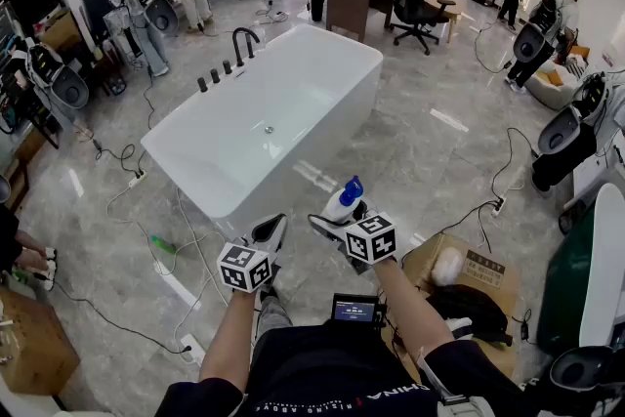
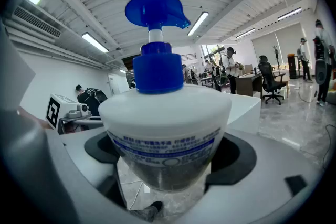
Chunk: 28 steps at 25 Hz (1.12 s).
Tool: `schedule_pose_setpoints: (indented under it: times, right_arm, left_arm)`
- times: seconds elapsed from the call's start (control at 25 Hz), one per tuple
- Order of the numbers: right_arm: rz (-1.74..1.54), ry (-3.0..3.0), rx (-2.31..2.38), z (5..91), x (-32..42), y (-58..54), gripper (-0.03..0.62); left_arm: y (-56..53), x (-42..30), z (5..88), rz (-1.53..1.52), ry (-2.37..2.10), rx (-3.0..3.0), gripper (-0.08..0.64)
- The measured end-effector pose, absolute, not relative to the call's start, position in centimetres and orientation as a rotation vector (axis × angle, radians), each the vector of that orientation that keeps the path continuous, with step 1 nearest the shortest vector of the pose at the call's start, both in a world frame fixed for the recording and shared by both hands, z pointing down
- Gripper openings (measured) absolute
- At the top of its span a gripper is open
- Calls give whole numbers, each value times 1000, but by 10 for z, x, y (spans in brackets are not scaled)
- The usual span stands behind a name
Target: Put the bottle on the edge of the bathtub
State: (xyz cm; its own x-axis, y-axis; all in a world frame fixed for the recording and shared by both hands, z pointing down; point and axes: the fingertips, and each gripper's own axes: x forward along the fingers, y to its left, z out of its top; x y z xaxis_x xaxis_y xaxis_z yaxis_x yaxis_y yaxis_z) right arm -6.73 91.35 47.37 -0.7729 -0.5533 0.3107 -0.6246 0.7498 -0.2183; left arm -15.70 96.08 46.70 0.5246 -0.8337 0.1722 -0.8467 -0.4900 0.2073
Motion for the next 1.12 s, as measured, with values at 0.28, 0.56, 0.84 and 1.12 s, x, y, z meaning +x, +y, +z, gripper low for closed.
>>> schedule_pose_setpoints:
  times: [0.28, 0.56, 0.84, 1.12]
  right_arm:
    - [460, -2728, 928, 474, -68, 913, 500]
    - [532, -2754, 930, 471, -65, 911, 500]
    - [588, -2763, 940, 474, -52, 908, 501]
    - [594, -2761, 943, 471, -45, 904, 500]
  left_arm:
    - [961, -158, 468, 69, -1415, 2499, 9]
    - [960, -156, 468, 73, -1415, 2499, 9]
    - [959, -150, 471, 61, -1404, 2487, 9]
    - [954, -143, 468, 74, -1394, 2489, 9]
